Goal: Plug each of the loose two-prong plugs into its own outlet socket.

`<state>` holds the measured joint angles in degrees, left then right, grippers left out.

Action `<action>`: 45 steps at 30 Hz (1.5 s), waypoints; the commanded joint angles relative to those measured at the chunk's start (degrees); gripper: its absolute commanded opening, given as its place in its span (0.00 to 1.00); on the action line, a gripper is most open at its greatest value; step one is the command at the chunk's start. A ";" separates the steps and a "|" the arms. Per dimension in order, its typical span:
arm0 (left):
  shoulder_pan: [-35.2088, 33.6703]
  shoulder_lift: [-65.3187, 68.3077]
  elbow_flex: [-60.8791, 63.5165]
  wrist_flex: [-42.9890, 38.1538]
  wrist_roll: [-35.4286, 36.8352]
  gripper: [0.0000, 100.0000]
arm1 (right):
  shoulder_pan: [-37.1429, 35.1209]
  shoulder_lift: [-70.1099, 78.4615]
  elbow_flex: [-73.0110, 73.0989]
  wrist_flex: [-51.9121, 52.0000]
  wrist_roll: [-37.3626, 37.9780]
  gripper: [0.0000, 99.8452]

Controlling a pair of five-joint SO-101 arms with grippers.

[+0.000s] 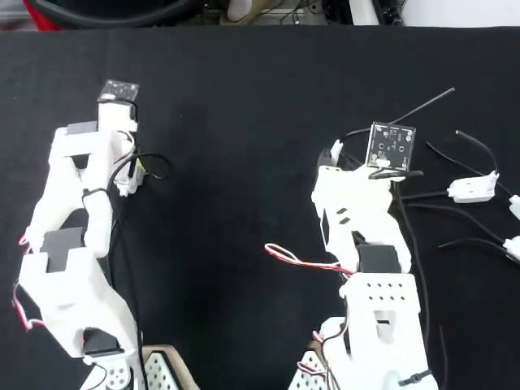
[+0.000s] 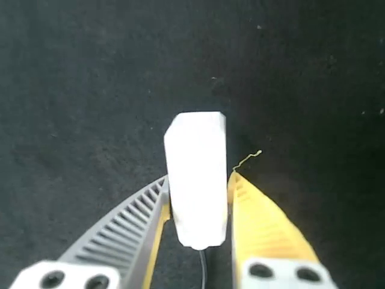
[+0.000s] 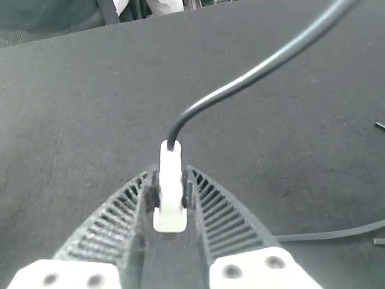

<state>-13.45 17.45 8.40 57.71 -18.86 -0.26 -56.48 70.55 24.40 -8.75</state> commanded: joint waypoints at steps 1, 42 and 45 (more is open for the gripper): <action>0.92 1.23 -4.53 2.99 -3.60 0.15 | 0.79 -1.36 -0.31 -1.14 -0.35 0.01; 37.49 -25.05 25.54 5.63 -30.51 0.03 | 12.22 -33.71 8.31 6.59 -0.79 0.01; 37.41 -25.58 24.92 5.63 -29.27 0.04 | 12.22 -35.91 8.84 7.74 -0.79 0.01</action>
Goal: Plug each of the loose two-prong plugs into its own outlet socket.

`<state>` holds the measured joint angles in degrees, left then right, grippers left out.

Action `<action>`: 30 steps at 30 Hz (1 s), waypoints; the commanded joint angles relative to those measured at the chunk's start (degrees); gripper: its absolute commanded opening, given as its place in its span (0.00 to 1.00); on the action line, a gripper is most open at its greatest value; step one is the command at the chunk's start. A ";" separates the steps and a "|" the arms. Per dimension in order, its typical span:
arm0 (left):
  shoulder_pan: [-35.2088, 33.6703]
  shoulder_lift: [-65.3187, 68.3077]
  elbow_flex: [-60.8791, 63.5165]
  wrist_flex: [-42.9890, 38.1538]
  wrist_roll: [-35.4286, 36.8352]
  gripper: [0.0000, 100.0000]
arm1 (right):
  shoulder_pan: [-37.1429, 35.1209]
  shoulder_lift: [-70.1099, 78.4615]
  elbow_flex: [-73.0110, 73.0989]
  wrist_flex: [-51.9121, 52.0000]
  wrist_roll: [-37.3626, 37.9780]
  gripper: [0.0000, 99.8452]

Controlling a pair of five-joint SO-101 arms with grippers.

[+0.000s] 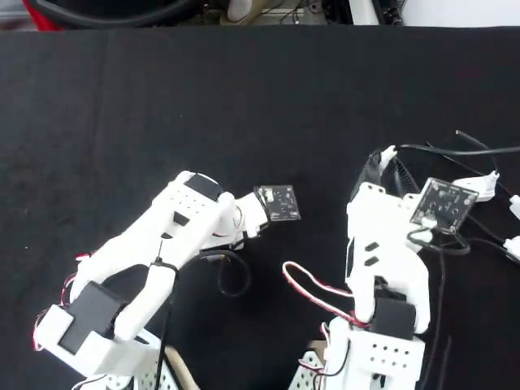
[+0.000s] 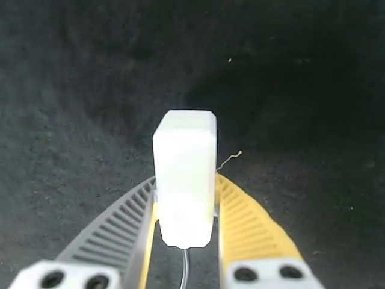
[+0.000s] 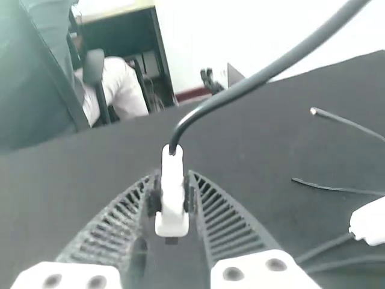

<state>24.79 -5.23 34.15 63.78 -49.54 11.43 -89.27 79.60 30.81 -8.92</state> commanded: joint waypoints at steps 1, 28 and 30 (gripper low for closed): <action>-1.10 -3.34 -1.01 -0.44 1.41 0.05 | 0.53 -3.74 -0.31 2.11 -0.62 0.01; -12.26 -5.98 0.75 -13.89 8.26 0.21 | 0.62 -4.09 -1.01 3.08 -2.64 0.01; -12.35 -6.07 0.75 -13.10 8.53 0.21 | 0.62 -4.09 -1.01 3.08 -2.64 0.01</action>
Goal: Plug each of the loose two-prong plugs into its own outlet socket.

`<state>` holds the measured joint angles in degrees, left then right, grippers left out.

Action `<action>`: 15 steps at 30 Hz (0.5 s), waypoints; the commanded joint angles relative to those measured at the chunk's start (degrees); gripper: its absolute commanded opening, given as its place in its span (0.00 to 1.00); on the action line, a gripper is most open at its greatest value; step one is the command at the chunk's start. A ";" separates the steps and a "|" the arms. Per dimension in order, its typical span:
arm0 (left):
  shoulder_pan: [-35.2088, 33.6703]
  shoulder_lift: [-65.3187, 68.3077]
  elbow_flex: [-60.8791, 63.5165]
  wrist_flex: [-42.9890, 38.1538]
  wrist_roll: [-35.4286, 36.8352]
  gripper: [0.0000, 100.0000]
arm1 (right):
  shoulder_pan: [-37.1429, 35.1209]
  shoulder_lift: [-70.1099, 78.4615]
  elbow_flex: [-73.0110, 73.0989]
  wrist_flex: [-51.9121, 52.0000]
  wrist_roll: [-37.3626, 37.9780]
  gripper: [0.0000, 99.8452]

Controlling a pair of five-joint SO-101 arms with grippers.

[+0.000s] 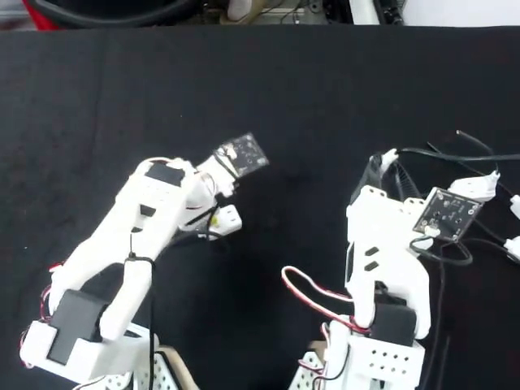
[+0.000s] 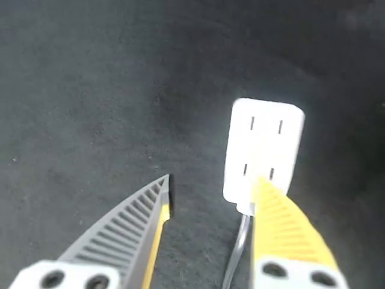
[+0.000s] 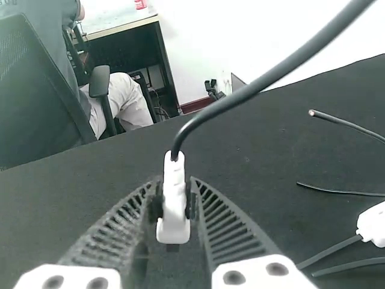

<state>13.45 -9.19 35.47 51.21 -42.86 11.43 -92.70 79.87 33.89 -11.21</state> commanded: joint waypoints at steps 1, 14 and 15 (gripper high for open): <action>-1.10 -2.11 -0.92 1.23 1.85 0.21 | 0.62 -0.66 -1.27 0.09 -0.35 0.01; -16.57 -37.89 17.54 7.74 15.38 0.21 | -19.87 -1.19 2.68 0.88 9.58 0.01; -19.38 -41.76 21.23 5.80 16.35 0.21 | -22.51 -1.19 3.03 1.32 10.02 0.01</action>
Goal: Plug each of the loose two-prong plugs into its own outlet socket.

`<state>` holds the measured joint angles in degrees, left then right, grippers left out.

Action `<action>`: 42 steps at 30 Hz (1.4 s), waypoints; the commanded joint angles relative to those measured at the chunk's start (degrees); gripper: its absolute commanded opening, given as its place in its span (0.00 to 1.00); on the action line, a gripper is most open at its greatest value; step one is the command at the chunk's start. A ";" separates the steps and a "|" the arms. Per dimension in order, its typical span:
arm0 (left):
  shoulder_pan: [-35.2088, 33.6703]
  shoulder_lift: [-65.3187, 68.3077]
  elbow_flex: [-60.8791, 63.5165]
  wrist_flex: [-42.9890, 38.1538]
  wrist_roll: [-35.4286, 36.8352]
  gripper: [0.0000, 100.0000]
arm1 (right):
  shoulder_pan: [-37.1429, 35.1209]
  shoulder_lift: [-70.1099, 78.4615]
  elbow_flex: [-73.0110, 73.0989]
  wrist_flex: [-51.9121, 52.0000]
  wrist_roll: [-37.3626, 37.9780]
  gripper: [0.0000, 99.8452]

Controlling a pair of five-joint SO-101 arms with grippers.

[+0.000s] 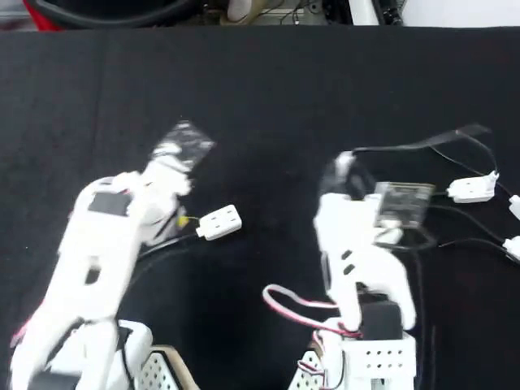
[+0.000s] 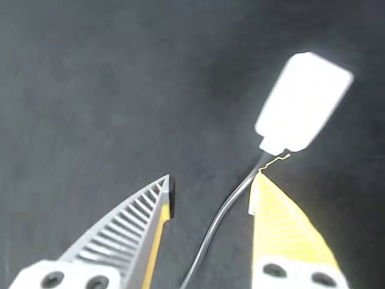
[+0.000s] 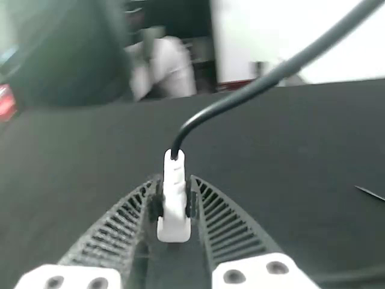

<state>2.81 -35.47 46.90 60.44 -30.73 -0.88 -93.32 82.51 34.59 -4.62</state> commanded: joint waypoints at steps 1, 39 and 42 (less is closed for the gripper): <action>-12.09 -19.08 14.02 -6.51 4.92 0.21 | -12.75 -0.57 0.40 1.05 3.52 0.01; -27.74 -68.92 47.87 -1.14 4.13 0.21 | -34.11 36.00 -13.41 -13.80 -6.59 0.01; -15.78 -69.01 45.85 0.79 10.37 0.21 | -38.68 42.24 -18.68 -13.80 -10.20 0.01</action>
<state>-25.85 -103.60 96.22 58.59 -26.42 -34.81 -58.59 73.45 20.44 -10.59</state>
